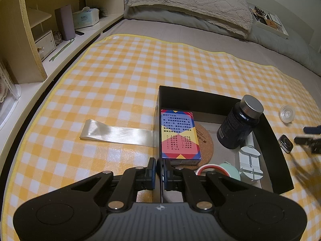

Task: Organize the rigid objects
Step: 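Move the right tool to the black smartwatch and close on it, then lift the smartwatch and carry it over the black box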

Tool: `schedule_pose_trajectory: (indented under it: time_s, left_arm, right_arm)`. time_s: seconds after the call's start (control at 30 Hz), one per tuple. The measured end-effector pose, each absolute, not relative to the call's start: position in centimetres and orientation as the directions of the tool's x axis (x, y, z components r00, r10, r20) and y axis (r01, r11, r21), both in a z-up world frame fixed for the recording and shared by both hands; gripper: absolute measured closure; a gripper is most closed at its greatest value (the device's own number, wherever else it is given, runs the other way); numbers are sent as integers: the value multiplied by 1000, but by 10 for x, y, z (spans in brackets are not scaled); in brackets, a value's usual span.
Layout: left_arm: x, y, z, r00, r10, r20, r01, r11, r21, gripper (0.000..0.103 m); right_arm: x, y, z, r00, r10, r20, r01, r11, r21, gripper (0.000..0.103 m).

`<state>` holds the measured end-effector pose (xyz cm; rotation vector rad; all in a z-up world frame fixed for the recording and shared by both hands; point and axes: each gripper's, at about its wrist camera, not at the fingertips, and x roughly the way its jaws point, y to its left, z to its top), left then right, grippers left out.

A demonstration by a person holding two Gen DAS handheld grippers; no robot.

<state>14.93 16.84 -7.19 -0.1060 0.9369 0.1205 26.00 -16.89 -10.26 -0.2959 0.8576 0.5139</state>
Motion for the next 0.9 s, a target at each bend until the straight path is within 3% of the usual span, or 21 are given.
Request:
schedule_pose_trajectory:
  time_s: [0.5,0.67,0.9]
  left_arm:
    - [149,168,-72,587,54,-808,-149,988,-42,96]
    - [148,169,-72,587,49,-808,-147,988,-47,96]
    - [148,169,-72,587,50,-808,-148,988,-47,96]
  right_arm:
    - [263,-140,-127,470,313,-825,-639,765,-74,50]
    - [264,-135,-128,449,323,-833,-659,750,-64,62]
    - [262,-134,-127,459,318,-829,-665,742,-83,63]
